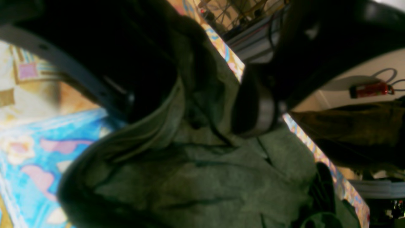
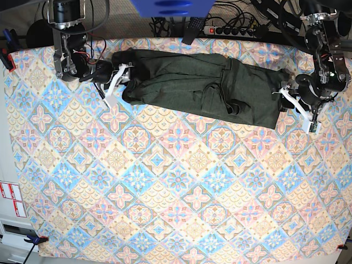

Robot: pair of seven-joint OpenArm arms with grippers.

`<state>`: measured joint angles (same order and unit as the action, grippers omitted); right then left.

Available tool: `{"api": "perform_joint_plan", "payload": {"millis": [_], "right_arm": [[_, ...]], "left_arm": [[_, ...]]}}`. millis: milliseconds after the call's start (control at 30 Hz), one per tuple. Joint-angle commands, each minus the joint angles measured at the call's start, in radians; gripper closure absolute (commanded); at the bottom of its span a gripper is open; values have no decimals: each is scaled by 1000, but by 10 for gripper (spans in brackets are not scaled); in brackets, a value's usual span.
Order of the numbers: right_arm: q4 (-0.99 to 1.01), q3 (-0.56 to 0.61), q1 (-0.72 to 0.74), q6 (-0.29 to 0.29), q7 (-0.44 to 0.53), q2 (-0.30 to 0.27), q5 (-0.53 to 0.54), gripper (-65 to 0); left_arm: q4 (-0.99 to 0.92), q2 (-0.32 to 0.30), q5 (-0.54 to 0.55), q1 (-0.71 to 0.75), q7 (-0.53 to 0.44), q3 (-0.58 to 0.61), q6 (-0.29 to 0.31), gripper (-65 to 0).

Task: Fold the T-shirt properly
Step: 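Grasp the opposite shirt end with the right gripper and fold it inward, then lift the shirt end with the right gripper and fold it over the bundle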

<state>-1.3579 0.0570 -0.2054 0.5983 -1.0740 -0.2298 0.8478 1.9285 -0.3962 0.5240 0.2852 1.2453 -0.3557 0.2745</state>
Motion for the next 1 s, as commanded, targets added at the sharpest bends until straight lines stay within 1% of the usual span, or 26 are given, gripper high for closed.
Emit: {"api": "perform_joint_plan", "payload": {"millis": [0, 67, 167, 267, 333, 367, 533, 600, 700, 767, 867, 967], "right_arm": [[10, 1, 22, 1, -7, -3, 0, -322], [42, 1, 34, 1, -7, -3, 0, -258], [87, -7, 59, 1, -5, -1, 0, -128], [113, -23, 87, -1, -2, -1, 0, -44], [133, -61, 96, -1, -2, -1, 0, -9], [139, -84, 96, -1, -2, -1, 0, 0], [150, -242, 96, -2, -10, -1, 0, 0], [150, -277, 96, -2, -12, -1, 0, 0], [150, -311, 110, -2, -13, -15, 0, 0], [151, -319, 134, -2, -13, -46, 0, 0], [151, -323, 156, -2, -10, -66, 0, 0], [151, -323, 183, -2, -7, -105, 0, 0]], "left_arm": [[15, -13, 3, -5, -16, -10, 1, -332], [18, -13, 5, -5, -16, -10, 1, -332], [19, -13, 5, -7, -16, -12, 1, -332], [19, -13, 5, -7, -16, -13, 1, -332], [19, -13, 5, -7, -16, -13, 1, -332], [19, -13, 5, -7, -16, -15, 1, -332], [21, -11, 6, -7, -16, -41, 1, -332], [21, 1, 6, -10, -16, -50, 1, -332], [21, 3, 6, -30, -16, -50, 1, -331], [21, 3, 6, -33, -16, -50, 1, -331], [22, 3, 6, -34, -16, -50, 1, -331], [22, 3, 6, -36, -16, -55, 1, -331]]}}
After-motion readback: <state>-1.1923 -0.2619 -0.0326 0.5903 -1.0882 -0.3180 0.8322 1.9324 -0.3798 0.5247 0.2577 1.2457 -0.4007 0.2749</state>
